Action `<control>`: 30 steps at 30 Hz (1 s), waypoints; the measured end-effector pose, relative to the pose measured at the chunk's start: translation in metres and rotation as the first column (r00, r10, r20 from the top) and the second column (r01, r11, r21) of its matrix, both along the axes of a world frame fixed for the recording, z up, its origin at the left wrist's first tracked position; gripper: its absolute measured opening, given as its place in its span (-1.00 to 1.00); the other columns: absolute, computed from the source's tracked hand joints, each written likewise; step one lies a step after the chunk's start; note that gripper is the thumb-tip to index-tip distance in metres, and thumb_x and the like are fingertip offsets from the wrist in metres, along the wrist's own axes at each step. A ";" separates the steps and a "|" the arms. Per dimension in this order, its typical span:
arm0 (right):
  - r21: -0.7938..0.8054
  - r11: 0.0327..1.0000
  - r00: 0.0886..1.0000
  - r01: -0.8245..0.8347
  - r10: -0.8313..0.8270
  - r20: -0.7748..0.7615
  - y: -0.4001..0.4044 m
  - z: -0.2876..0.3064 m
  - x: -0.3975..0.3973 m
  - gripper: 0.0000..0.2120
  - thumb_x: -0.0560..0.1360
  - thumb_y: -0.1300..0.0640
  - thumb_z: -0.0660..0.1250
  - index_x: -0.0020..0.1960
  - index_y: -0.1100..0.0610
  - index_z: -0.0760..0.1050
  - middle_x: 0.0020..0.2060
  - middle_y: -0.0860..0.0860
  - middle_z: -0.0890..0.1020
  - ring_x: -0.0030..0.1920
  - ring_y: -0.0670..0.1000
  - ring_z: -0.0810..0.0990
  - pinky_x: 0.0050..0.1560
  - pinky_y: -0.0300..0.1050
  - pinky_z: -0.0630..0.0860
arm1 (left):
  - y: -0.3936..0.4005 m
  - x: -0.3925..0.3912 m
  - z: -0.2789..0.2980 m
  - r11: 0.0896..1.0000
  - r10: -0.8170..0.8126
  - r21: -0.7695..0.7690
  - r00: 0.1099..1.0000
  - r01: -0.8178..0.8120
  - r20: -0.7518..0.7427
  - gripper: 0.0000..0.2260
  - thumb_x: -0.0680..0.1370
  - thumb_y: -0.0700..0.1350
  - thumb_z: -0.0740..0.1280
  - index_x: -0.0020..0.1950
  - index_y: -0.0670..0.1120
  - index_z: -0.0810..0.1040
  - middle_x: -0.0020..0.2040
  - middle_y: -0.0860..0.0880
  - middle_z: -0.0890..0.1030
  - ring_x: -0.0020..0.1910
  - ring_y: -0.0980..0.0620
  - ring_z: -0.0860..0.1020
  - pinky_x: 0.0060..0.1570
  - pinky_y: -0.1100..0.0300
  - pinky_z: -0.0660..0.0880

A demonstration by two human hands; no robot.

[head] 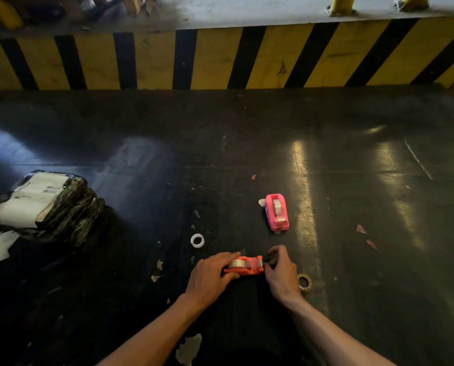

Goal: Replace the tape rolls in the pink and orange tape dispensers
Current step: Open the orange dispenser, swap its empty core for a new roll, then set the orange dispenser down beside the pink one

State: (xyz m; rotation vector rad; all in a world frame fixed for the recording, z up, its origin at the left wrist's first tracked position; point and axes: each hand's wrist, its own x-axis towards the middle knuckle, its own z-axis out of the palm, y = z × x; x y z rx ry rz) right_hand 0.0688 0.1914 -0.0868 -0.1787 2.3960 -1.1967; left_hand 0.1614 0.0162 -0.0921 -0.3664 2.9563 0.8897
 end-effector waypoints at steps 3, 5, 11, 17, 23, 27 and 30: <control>0.035 0.999 1.000 -0.007 0.006 0.017 -0.001 -0.001 -0.005 -0.68 0.51 0.30 0.39 0.08 -0.01 0.34 -0.11 -0.03 0.57 -0.15 -0.11 0.56 -0.24 -0.31 0.44 | -0.003 -0.001 0.000 1.000 -0.015 -0.004 1.000 0.015 0.024 -0.48 0.51 0.06 0.43 0.45 0.16 0.41 0.38 0.14 0.54 0.30 0.16 0.53 0.37 0.06 0.44; 0.071 0.997 0.999 -0.042 0.040 0.022 -0.001 -0.001 -0.007 -0.65 0.49 0.30 0.40 0.07 -0.03 0.33 -0.01 0.01 0.58 -0.04 -0.03 0.58 -0.13 -0.21 0.50 | -0.004 -0.003 0.002 1.000 -0.027 -0.010 0.999 0.027 0.043 -0.48 0.52 0.05 0.43 0.46 0.15 0.40 0.39 0.13 0.53 0.32 0.15 0.52 0.39 0.06 0.42; 0.012 0.997 0.997 -0.073 0.073 0.023 0.001 0.004 -0.012 -0.73 0.55 0.35 0.25 0.20 0.12 0.43 0.10 0.09 0.55 0.09 0.06 0.54 -0.01 -0.18 0.40 | -0.008 -0.006 0.006 0.996 -0.088 0.001 0.989 0.088 0.115 -0.44 0.57 -0.04 0.37 0.54 0.14 0.27 0.50 0.10 0.41 0.39 0.12 0.45 0.42 -0.07 0.40; 0.143 0.897 0.844 -0.419 0.443 -0.303 0.007 0.010 -0.006 -0.43 0.58 -0.08 0.28 0.54 -0.16 0.19 0.49 -0.02 0.32 0.49 0.00 0.25 0.46 0.00 0.27 | -0.019 0.009 0.001 1.000 -0.021 0.005 0.997 0.021 0.075 -0.25 0.53 -0.29 0.24 0.63 0.10 -0.01 0.64 0.06 -0.01 0.59 0.07 0.05 0.55 -0.04 0.10; 0.458 0.588 0.505 -0.667 0.809 -0.302 -0.011 0.002 -0.004 -0.27 0.57 -0.02 0.28 0.53 -0.37 -0.10 0.57 0.06 0.20 0.51 0.11 0.23 0.47 0.10 0.27 | -0.042 0.002 -0.010 0.951 0.266 -0.175 0.963 -0.253 0.051 -0.34 0.64 -0.02 0.24 0.62 0.10 -0.07 0.65 -0.07 -0.07 0.62 -0.10 -0.06 0.51 -0.14 0.14; 0.456 0.607 0.492 -0.651 0.795 -0.356 -0.024 -0.002 -0.008 -0.39 0.60 0.00 0.23 0.53 -0.27 0.03 0.32 0.07 0.46 0.23 0.10 0.47 0.18 0.01 0.47 | -0.057 -0.005 -0.024 0.940 0.301 -0.207 0.944 -0.270 0.136 -0.38 0.65 0.10 0.17 0.62 0.10 -0.08 0.65 -0.07 -0.04 0.62 -0.11 -0.05 0.54 -0.14 0.06; 0.393 0.741 0.651 -0.544 0.668 -0.360 -0.035 -0.002 -0.017 -0.41 0.57 -0.03 0.27 0.53 -0.19 0.12 0.16 0.07 0.49 0.12 0.11 0.51 0.05 -0.01 0.53 | -0.056 -0.007 -0.033 0.930 0.322 -0.224 0.940 -0.291 0.116 -0.43 0.66 0.12 0.12 0.62 0.08 -0.03 0.64 -0.02 0.04 0.62 -0.07 -0.05 0.56 -0.11 -0.01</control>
